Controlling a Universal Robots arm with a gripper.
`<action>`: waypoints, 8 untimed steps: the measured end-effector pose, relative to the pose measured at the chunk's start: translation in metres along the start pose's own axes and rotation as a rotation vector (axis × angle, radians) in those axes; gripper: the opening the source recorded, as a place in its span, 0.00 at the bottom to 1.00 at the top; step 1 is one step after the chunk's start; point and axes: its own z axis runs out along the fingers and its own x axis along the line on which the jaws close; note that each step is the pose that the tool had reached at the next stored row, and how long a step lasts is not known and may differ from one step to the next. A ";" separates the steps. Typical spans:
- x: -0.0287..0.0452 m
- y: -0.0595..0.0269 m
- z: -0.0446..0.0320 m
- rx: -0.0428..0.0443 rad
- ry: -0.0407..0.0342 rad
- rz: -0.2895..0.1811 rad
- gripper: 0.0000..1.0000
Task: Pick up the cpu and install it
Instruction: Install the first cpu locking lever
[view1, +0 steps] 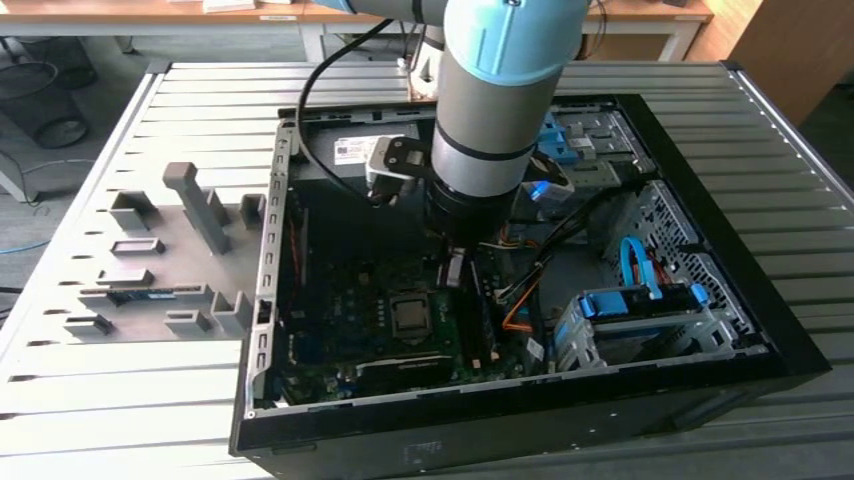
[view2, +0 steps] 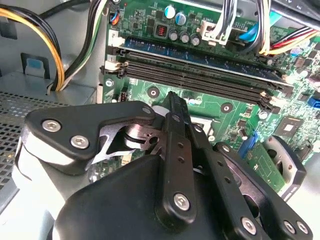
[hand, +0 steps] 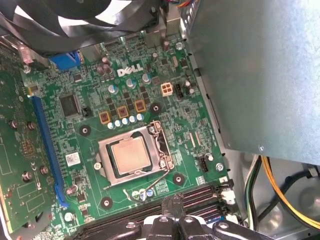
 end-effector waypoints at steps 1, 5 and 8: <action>0.0003 0.0012 0.0002 -0.0002 0.0001 -0.004 0.10; 0.0012 0.0038 0.0027 -0.0030 -0.0053 -0.033 0.10; 0.0024 0.0083 0.0038 -0.0050 -0.0112 -0.043 0.10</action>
